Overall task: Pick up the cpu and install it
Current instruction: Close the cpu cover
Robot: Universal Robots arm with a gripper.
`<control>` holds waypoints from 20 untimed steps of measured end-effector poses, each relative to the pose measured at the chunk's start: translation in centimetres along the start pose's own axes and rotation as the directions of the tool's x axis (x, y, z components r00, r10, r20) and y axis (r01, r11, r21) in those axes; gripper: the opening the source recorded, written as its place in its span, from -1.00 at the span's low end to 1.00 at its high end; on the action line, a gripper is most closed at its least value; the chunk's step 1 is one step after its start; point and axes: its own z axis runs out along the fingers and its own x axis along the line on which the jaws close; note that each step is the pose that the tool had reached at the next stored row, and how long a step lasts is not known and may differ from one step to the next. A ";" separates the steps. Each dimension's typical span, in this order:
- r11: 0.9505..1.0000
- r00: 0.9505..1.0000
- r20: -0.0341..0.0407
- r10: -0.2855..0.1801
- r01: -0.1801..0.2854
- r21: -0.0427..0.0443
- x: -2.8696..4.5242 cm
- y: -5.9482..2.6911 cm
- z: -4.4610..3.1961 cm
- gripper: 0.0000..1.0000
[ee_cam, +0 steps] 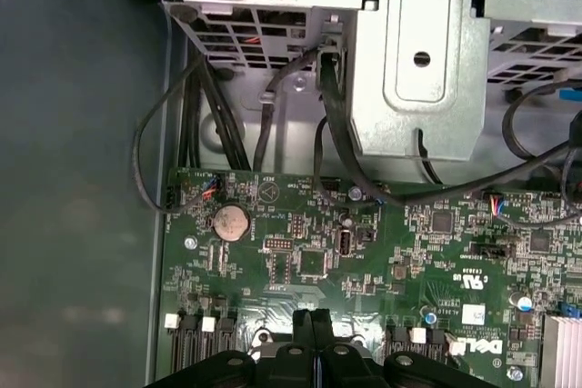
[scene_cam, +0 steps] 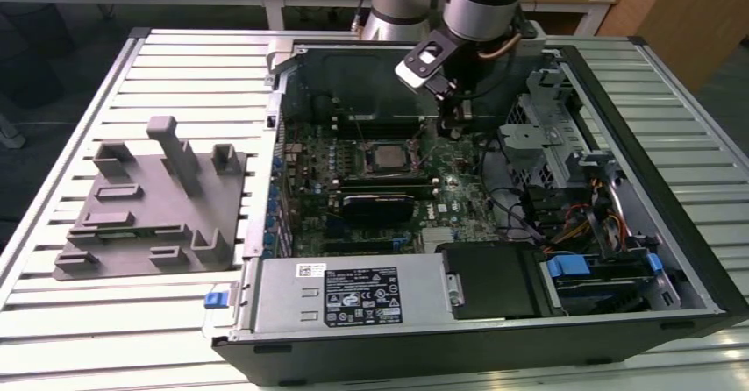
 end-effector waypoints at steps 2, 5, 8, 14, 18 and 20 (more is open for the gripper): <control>1.000 1.000 0.000 0.000 0.000 0.000 0.01 -0.15 0.01 -0.79; 1.000 1.000 0.000 0.000 0.000 0.000 0.02 -0.36 0.04 -0.79; 1.000 1.000 0.000 0.000 0.000 0.000 0.02 -0.57 0.06 -0.79; 1.000 1.000 0.000 0.000 0.000 0.000 0.04 -1.06 0.11 -0.79; 1.000 1.000 0.000 0.000 0.000 0.000 0.06 -1.37 0.14 -0.79; 1.000 1.000 0.000 0.000 0.000 0.000 0.06 -1.52 0.16 -0.79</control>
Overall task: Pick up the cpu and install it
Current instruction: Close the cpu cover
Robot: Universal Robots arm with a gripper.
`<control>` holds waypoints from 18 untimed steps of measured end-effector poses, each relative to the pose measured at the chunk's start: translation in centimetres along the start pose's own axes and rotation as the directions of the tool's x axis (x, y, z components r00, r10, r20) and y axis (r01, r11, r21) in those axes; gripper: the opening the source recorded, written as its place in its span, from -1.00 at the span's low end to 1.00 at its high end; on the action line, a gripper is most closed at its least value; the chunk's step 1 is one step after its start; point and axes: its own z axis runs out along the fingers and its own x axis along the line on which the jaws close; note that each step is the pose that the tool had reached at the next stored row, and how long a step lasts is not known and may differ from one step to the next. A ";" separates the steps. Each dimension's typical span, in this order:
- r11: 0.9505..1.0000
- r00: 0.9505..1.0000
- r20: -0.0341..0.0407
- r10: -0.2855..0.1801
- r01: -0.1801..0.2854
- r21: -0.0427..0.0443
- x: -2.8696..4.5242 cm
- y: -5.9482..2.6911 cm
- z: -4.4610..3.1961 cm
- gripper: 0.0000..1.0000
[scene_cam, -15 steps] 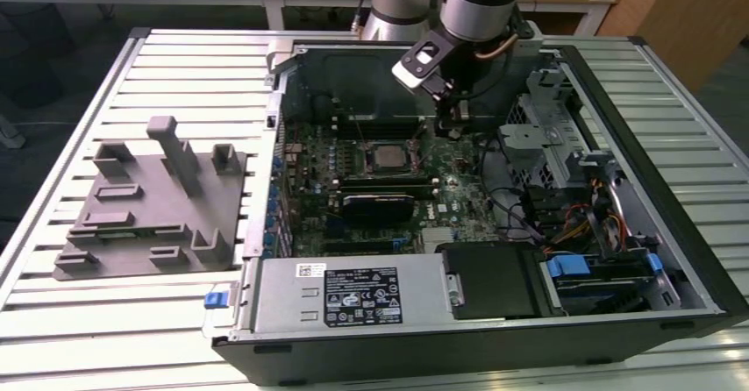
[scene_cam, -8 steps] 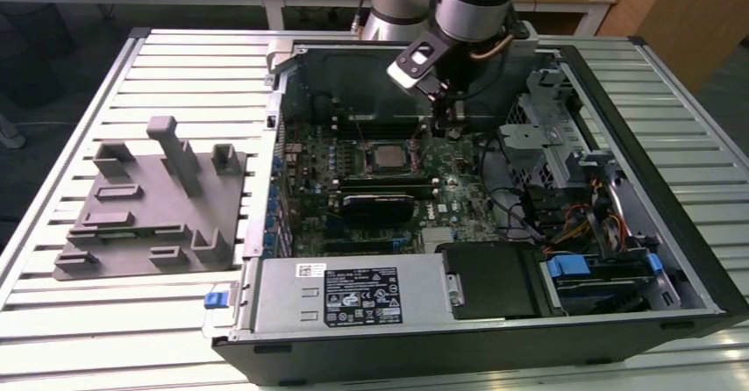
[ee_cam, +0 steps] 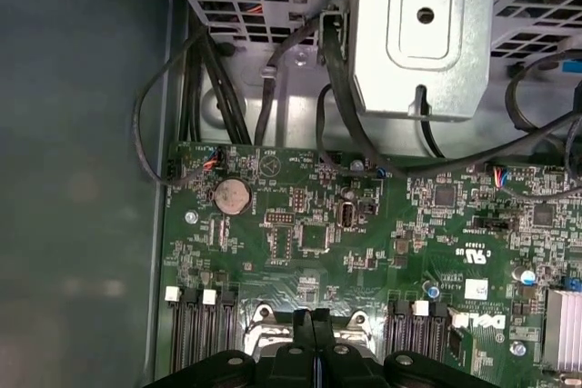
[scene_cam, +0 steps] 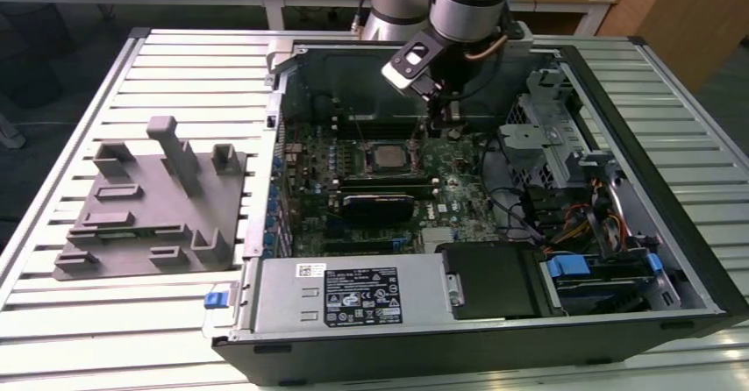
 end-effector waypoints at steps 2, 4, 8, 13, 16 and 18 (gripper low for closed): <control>1.000 1.000 0.000 0.000 0.000 0.000 0.01 -0.15 0.02 -0.79; 1.000 1.000 0.000 0.000 0.000 0.000 0.01 -0.30 0.04 -0.79; 1.000 1.000 0.000 0.000 0.000 0.000 0.02 -0.60 0.07 -0.79; 1.000 1.000 0.000 0.000 0.000 0.000 0.04 -0.97 0.11 -0.79; 1.000 1.000 0.000 0.000 0.000 0.000 0.05 -1.20 0.14 -0.79; 1.000 1.000 0.000 0.000 0.000 0.000 0.05 -1.36 0.16 -0.79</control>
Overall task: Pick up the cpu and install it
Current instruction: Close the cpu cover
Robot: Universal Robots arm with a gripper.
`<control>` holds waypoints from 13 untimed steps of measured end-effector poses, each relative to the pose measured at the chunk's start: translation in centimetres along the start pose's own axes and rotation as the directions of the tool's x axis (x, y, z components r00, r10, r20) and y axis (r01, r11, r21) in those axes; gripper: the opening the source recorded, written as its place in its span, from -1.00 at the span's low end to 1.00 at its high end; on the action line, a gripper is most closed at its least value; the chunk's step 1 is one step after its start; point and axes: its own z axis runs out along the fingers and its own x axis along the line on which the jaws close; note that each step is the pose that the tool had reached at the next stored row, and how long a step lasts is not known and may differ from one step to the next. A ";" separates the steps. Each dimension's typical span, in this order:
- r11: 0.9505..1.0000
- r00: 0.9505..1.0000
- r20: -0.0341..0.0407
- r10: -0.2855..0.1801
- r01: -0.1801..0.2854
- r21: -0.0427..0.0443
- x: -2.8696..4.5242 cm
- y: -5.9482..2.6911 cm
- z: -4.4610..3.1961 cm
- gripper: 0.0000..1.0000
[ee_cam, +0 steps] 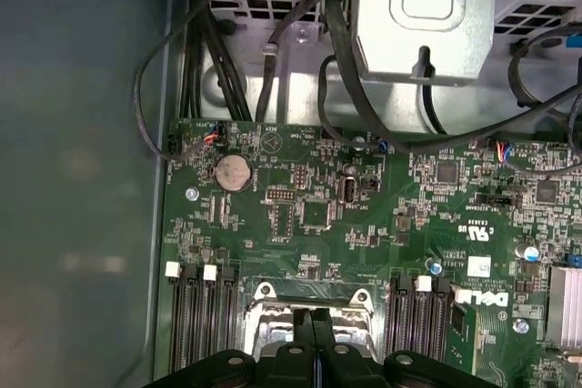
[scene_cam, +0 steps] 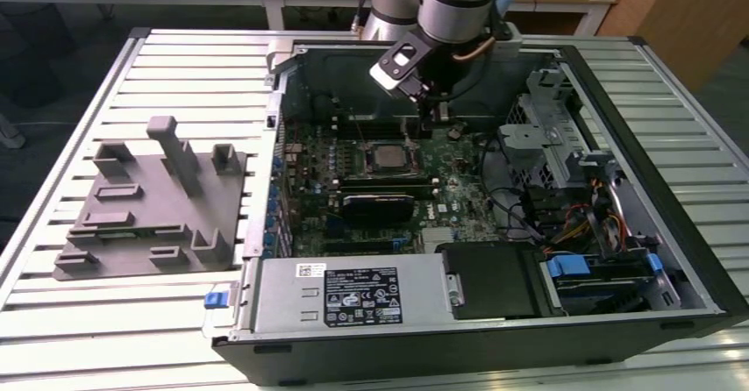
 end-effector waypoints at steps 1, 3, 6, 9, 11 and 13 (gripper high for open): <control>1.000 1.000 0.000 0.000 0.000 0.000 0.00 -0.08 0.01 -0.79; 1.000 1.000 0.000 0.000 0.000 0.000 0.01 -0.25 0.03 -0.79; 1.000 1.000 0.000 0.000 0.000 0.000 0.02 -0.51 0.08 -0.79; 1.000 1.000 0.000 0.000 0.000 0.000 0.03 -0.86 0.15 -0.79; 1.000 1.000 0.000 0.000 0.000 0.000 0.04 -1.11 0.18 -0.79; 1.000 1.000 0.000 0.000 0.000 0.000 0.05 -1.34 0.22 -0.79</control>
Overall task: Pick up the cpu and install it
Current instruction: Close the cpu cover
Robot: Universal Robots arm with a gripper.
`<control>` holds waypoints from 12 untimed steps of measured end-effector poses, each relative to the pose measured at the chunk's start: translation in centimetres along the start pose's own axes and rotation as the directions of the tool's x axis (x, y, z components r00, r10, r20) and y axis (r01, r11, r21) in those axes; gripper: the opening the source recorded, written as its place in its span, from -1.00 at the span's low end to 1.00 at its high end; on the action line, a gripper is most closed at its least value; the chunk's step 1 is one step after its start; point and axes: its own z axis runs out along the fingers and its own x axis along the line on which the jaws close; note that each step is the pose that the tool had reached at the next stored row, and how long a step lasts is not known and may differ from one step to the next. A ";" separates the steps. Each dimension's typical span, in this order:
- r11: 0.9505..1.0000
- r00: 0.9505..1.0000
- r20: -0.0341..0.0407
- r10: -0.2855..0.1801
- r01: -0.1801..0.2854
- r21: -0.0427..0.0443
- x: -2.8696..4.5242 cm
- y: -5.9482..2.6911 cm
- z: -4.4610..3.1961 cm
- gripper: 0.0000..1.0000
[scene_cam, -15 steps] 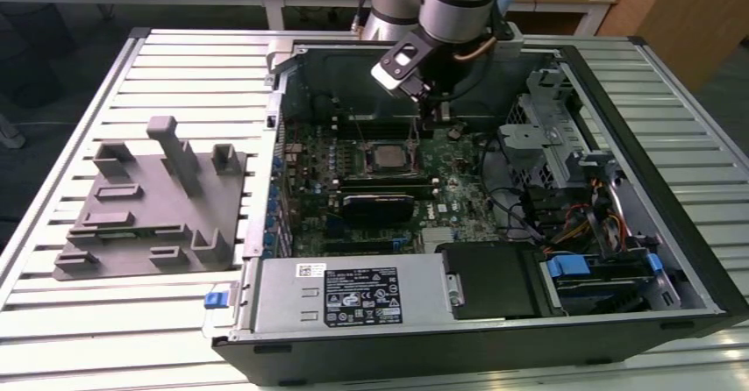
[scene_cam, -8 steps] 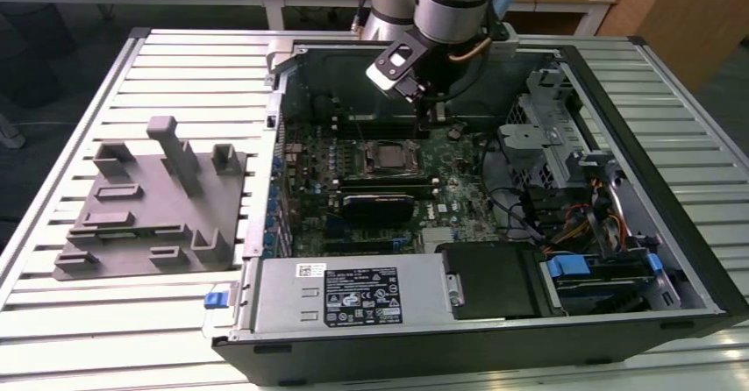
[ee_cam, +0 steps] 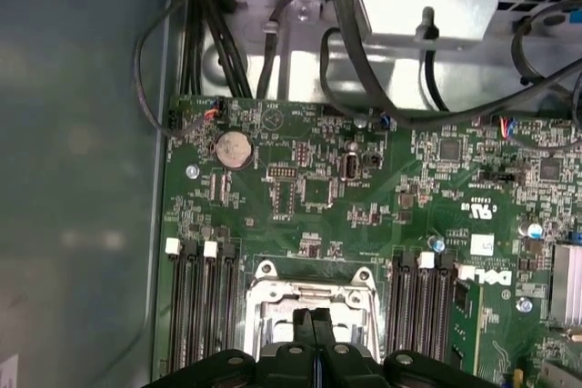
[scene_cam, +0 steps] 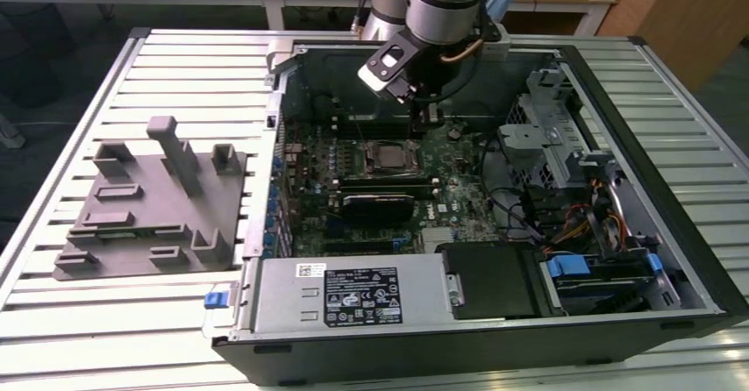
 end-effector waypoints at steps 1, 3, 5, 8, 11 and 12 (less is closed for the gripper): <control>1.000 1.000 0.000 0.000 0.000 0.000 0.00 -0.11 0.02 -0.79; 1.000 1.000 0.000 0.000 0.000 0.000 0.01 -0.35 0.04 -0.79; 1.000 1.000 0.000 0.000 0.000 0.000 0.03 -0.67 0.07 -0.79; 1.000 1.000 0.000 0.000 0.000 0.000 0.05 -1.24 0.10 -0.79; 1.000 1.000 0.000 0.000 0.000 0.000 0.08 -1.88 0.11 -0.79; 1.000 1.000 0.000 0.000 0.000 0.000 0.09 -2.09 0.12 -0.79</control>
